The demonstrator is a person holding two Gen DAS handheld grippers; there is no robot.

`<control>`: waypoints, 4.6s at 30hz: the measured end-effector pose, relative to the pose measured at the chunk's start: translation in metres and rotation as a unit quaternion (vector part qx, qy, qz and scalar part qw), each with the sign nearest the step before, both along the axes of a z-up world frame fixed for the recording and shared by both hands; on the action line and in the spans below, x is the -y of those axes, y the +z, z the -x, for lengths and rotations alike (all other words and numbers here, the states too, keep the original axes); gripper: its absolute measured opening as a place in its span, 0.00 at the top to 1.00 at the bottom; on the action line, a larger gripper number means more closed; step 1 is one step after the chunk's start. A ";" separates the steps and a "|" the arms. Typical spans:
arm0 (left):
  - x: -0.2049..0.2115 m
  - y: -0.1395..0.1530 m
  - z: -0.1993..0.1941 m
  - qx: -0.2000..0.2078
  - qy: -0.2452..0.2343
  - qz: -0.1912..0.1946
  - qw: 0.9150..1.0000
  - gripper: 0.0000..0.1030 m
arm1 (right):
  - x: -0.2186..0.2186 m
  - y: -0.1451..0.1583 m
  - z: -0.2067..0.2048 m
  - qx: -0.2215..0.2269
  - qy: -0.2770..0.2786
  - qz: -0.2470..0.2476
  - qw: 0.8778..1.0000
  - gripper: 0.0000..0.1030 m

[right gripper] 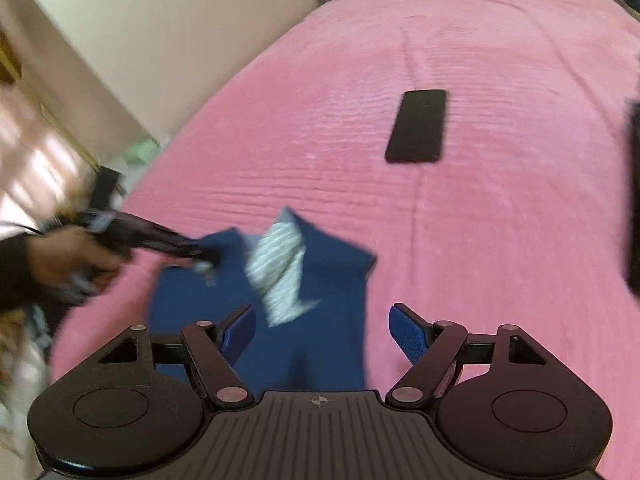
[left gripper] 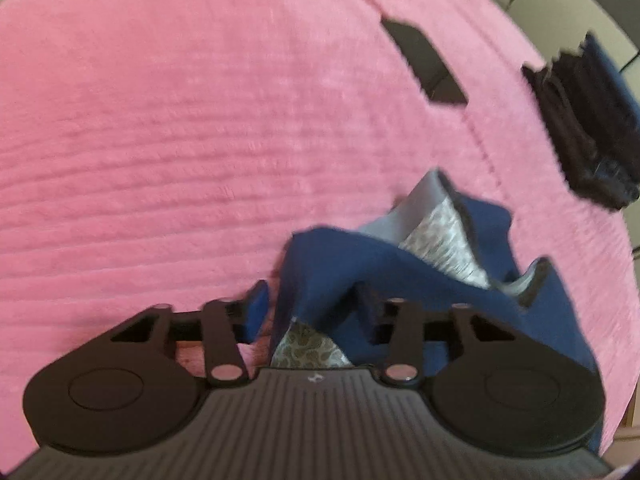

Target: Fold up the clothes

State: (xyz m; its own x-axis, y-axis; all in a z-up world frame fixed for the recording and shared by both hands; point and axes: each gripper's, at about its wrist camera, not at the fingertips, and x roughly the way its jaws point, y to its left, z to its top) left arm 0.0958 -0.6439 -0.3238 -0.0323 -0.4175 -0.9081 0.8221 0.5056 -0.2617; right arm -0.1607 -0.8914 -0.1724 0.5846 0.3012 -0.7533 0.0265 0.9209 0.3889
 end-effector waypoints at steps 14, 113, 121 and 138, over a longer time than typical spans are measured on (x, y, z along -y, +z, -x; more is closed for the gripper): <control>-0.046 0.067 0.020 0.057 -0.040 0.098 0.993 0.99 | -0.030 -0.050 -0.078 0.003 0.128 0.142 0.982 0.96; -0.221 0.010 0.264 -0.055 -0.056 -0.059 0.995 1.00 | -0.127 -0.046 0.399 -0.135 -0.211 0.098 0.963 0.19; -0.217 0.079 0.222 -0.123 0.005 -0.007 0.992 1.00 | -0.149 -0.043 0.416 -0.095 -0.219 0.130 0.962 0.19; -0.228 0.120 0.191 -0.161 0.017 0.015 0.987 1.00 | -0.108 -0.031 0.424 -0.048 -0.352 -0.052 0.933 0.94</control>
